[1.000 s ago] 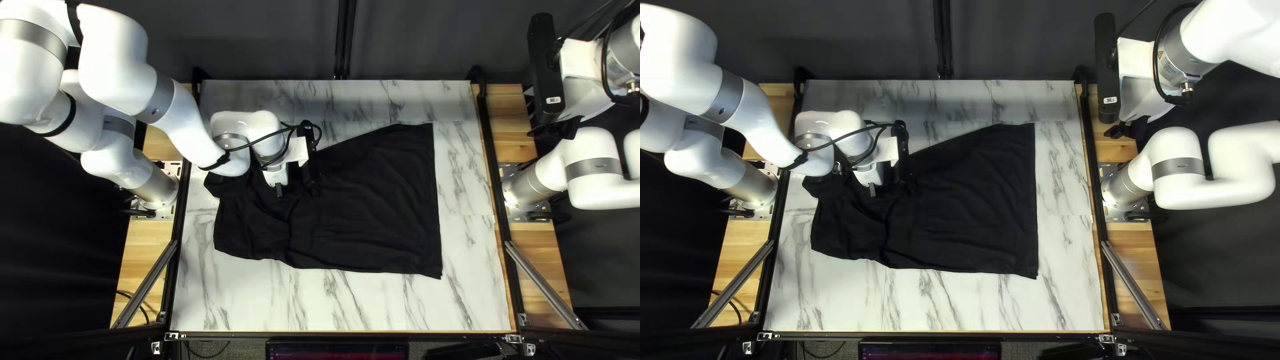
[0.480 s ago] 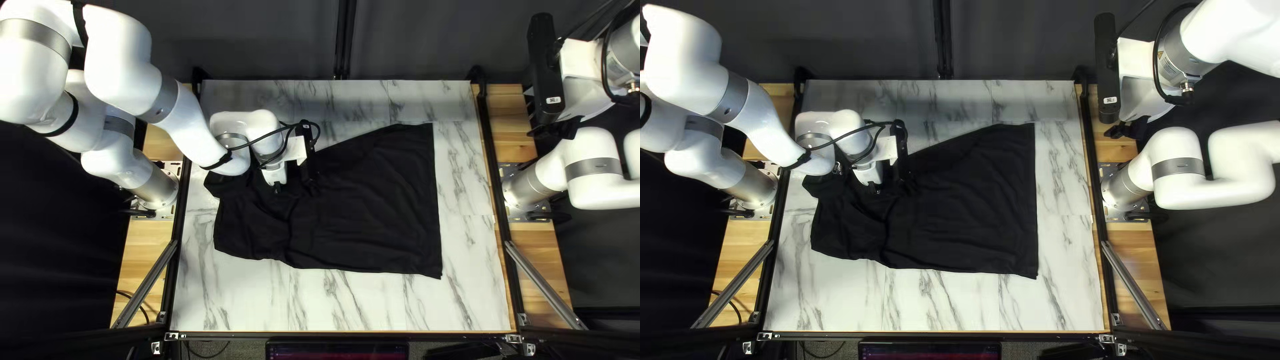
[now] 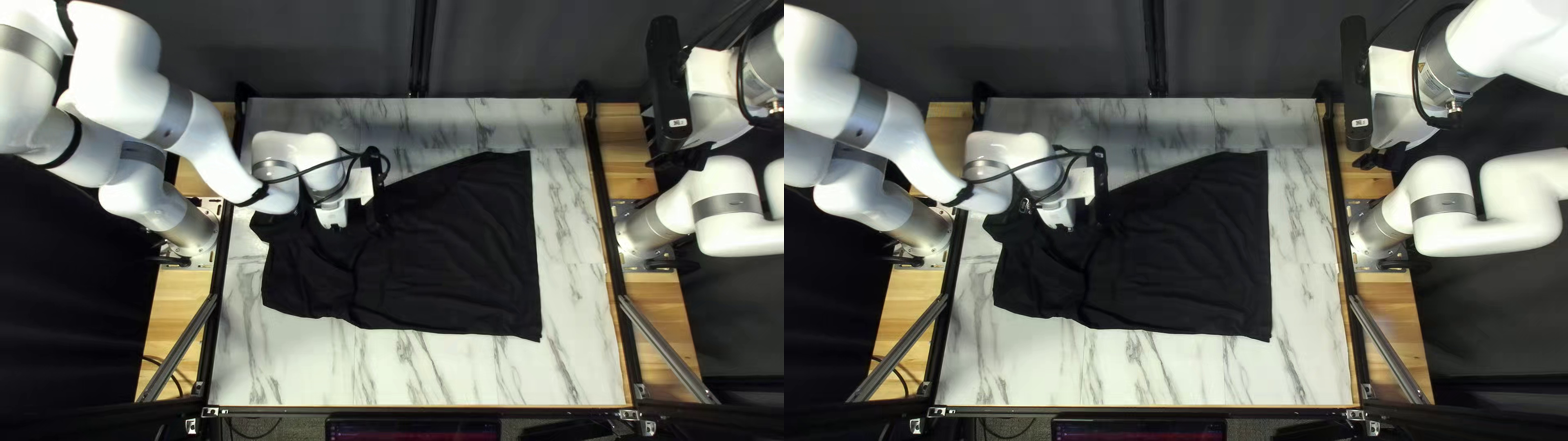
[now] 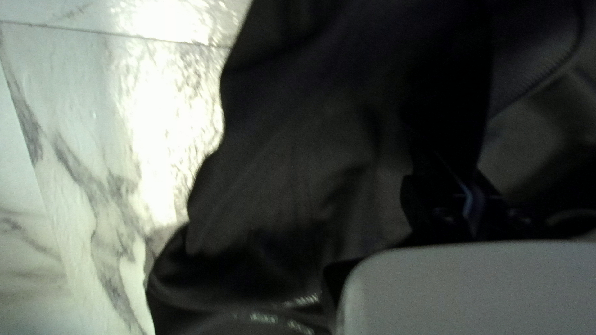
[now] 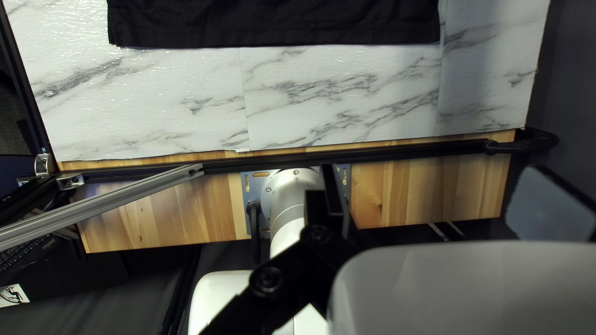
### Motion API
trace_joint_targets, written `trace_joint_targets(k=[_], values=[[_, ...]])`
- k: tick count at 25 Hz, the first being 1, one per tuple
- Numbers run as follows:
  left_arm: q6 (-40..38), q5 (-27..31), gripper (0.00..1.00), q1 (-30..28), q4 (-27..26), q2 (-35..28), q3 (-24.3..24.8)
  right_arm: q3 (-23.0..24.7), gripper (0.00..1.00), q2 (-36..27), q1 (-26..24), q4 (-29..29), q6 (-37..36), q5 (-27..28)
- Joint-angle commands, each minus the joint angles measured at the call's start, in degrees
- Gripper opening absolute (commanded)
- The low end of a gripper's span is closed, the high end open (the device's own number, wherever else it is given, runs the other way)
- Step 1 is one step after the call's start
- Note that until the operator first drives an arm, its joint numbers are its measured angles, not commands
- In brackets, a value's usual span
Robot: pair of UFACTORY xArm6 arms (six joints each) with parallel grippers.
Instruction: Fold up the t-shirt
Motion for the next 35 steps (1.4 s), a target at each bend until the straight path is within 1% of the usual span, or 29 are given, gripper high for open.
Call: trace_joint_targets(k=[1, 2, 5, 6, 7, 8, 10, 11, 12, 13, 14, 15, 21, 24, 27, 30, 32, 33, 35], values=[[-5.9, 7.8, 0.05, -6.3, 2.6, 0.2, -5.5, 0.0, 1.00, 0.0, 0.0, 0.0, 0.0, 0.0], [-6.7, 9.0, 0.05, -7.3, 2.9, 0.7, -6.6, 0.0, 1.00, 0.0, 0.0, 0.0, 0.0, 0.0], [-9.9, 15.0, 0.06, -11.4, 3.9, 5.2, -12.8, 0.0, 1.00, 0.0, 0.0, 0.0, 0.0, 0.0], [-11.1, 18.0, 0.07, -13.1, 4.1, 8.2, -16.3, 0.0, 1.00, 0.0, 0.0, 0.0, 0.0, 0.0], [-11.6, 19.5, 0.10, -13.9, 4.2, 9.8, -18.2, 0.0, 1.00, 0.0, 0.0, 0.0, 0.0, 0.0], [-12.3, 22.3, 0.13, -15.6, 4.0, 13.2, -21.9, 0.0, 1.00, 0.0, 0.0, 0.0, 0.0, 0.0], [-12.4, 25.9, 0.48, -17.2, 3.6, 18.2, -27.1, 0.0, 1.00, 0.0, 0.0, 0.0, 0.0, 0.0], [-12.3, 26.4, 0.58, -17.4, 3.5, 19.0, -27.9, 0.0, 1.00, 0.0, 0.0, 0.0, 0.0, 0.0], [-11.9, 28.4, 0.69, -17.8, 3.3, 21.4, -30.5, 0.0, 1.00, 0.0, 0.0, 0.0, 0.0, 0.0], [-11.3, 30.0, 0.85, -17.9, 3.1, 23.0, -32.2, 0.0, 1.00, 0.0, 0.0, 0.0, 0.0, 0.0], [-11.0, 30.8, 0.94, -18.0, 2.9, 23.5, -32.8, 0.0, 1.00, 0.0, 0.0, 0.0, 0.0, 0.0], [-10.8, 31.5, 1.00, -18.0, 2.9, 23.6, -33.0, 0.0, 1.00, 0.0, 0.0, 0.0, 0.0, 0.0], [-10.3, 34.9, 1.00, -17.7, 3.7, 20.2, -32.8, 0.0, 1.00, 0.0, 0.0, 0.0, 0.0, 0.0], [-9.3, 34.1, 1.00, -15.7, 4.8, 18.8, -31.9, 0.0, 1.00, 0.0, 0.0, 0.0, 0.0, 0.0], [-9.6, 30.7, 1.00, -12.9, 5.4, 18.5, -30.7, 0.0, 1.00, 0.0, 0.0, 0.0, 0.0, 0.0], [-13.0, 25.4, 1.00, -10.1, 5.3, 17.4, -27.7, 0.0, 1.00, 0.0, 0.0, 0.0, 0.0, 0.0], [-15.8, 22.5, 1.00, -9.5, 5.4, 17.0, -25.9, 0.0, 1.00, 0.0, 0.0, 0.0, 0.0, 0.0], [-18.0, 19.8, 1.00, -9.2, 5.7, 17.0, -24.7, 0.0, 1.00, 0.0, 0.0, 0.0, 0.0, 0.0], [-19.7, 16.0, 1.00, -8.8, 6.1, 17.3, -23.3, 0.0, 1.00, 0.0, 0.0, 0.0, 0.0, 0.0]])
